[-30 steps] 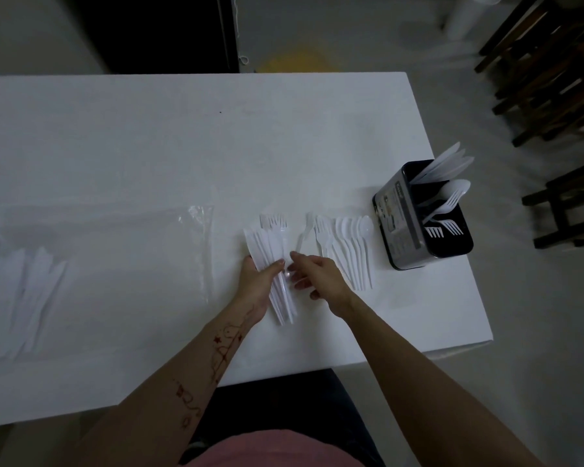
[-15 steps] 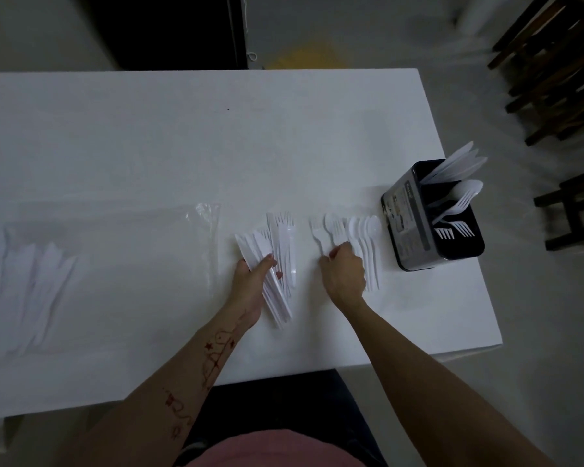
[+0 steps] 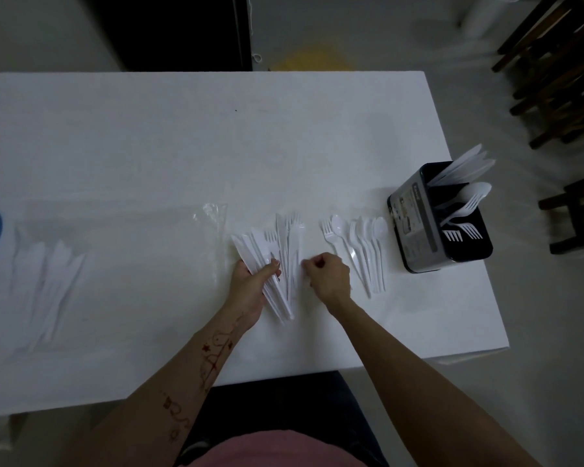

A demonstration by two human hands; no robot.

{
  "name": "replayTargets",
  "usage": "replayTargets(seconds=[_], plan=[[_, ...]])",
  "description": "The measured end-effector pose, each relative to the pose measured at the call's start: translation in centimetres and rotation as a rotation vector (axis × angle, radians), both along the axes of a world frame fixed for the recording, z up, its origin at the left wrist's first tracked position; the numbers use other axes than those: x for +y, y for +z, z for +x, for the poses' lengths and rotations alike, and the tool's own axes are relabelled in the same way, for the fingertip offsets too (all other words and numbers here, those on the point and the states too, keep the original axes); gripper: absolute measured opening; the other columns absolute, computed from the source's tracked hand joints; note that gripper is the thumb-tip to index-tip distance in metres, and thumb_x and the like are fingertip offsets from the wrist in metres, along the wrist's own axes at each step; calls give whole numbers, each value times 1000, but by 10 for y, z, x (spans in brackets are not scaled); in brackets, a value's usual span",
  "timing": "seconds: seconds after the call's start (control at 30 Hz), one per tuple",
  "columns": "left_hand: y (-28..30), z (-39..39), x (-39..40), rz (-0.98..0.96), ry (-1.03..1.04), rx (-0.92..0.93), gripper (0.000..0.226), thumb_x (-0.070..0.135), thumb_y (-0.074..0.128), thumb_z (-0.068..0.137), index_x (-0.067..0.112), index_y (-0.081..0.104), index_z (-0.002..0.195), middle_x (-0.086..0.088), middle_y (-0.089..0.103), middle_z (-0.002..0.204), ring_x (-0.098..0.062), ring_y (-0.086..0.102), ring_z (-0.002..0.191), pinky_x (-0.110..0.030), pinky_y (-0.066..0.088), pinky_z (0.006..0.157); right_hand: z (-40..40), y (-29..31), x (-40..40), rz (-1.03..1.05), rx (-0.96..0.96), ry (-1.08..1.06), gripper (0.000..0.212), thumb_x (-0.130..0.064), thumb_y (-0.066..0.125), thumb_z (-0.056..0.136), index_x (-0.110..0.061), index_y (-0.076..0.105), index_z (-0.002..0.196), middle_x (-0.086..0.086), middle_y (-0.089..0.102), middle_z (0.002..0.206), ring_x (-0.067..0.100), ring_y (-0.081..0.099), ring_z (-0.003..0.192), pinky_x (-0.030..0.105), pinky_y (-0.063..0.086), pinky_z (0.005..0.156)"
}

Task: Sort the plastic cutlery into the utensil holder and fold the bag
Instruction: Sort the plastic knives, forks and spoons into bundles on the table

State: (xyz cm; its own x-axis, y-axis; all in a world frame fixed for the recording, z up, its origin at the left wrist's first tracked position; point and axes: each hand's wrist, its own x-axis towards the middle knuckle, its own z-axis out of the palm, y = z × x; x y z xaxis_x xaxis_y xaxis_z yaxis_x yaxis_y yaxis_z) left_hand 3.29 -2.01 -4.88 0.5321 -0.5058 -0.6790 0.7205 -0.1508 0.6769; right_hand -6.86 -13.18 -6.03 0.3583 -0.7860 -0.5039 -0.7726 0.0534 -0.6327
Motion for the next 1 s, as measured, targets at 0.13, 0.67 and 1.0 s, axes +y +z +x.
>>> replayTargets(seconds=[0.13,0.67,1.0], plan=[[-3,1,4,4,19,11,35,3,70,82,5,61,116,-10,67,95,-21,64,80,-41,53,84,-13,1,-12,-75,14,-4,21,-29,60,95,-12,63,85,4,67,77,17,64,69,34,55,69],[-5,0,9,28,27,21,20,5,69,84,13,61,101,-8,66,93,-24,65,86,-43,54,86,-14,0,-2,10,-13,20,22,-33,70,89,-13,65,98,1,70,82,18,70,74,39,59,79],[-5,-2,4,69,17,24,35,7,70,84,6,57,117,-7,65,98,-22,65,85,-45,53,89,-24,2,-3,-66,-50,-186,22,-20,74,87,-9,58,98,10,68,94,21,68,75,30,57,69]])
